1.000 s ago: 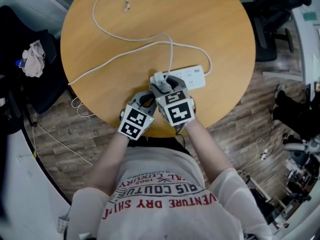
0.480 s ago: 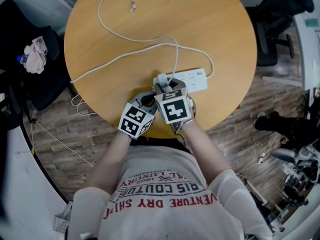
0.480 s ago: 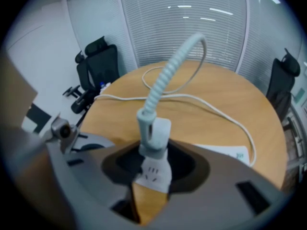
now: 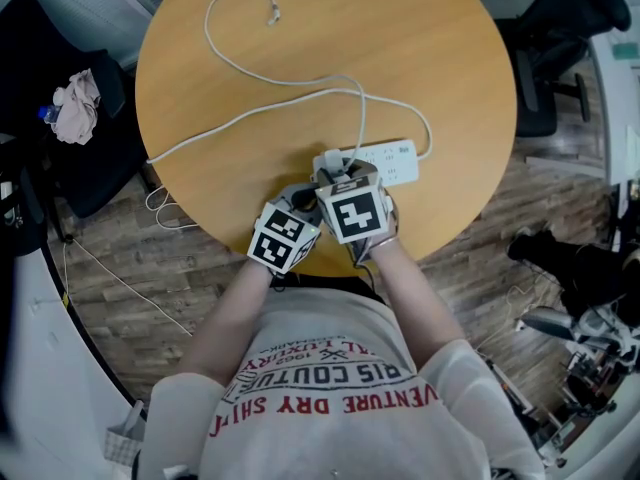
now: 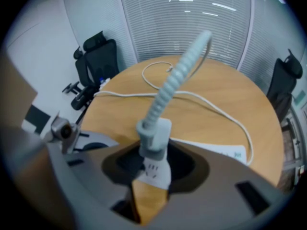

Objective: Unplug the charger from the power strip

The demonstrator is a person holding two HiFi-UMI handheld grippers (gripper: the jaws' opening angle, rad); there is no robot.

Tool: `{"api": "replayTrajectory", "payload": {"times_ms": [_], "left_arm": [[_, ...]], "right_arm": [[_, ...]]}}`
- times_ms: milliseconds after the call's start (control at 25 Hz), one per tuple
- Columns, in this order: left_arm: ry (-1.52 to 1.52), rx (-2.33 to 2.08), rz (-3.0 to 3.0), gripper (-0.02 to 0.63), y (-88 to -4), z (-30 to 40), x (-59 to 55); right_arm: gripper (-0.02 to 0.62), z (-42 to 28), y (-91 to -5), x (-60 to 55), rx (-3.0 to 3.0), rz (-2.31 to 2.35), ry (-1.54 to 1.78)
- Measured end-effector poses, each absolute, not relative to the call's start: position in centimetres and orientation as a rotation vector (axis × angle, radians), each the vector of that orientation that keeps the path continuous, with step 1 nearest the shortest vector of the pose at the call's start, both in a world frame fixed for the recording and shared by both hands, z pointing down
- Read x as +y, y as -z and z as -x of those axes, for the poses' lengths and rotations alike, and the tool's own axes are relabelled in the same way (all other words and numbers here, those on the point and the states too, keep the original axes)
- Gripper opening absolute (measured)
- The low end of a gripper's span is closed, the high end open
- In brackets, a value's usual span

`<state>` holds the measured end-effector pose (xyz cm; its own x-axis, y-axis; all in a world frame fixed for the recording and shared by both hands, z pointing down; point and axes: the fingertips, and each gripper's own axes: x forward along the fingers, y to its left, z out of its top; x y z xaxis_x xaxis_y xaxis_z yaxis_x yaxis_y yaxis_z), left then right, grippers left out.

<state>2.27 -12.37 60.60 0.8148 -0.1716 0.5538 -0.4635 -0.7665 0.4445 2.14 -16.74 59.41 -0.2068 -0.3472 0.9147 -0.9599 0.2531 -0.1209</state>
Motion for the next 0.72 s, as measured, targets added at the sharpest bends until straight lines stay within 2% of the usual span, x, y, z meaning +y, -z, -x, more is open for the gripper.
{"api": "replayTrajectory", "payload": {"times_ms": [720], "left_arm": [[-0.562,-0.486,-2.300,0.028,-60.4,-1.9,-13.7]], "right_arm": [[0.164,-2.0,-59.1,-16.4,-1.757,-1.191,-0.922]]}}
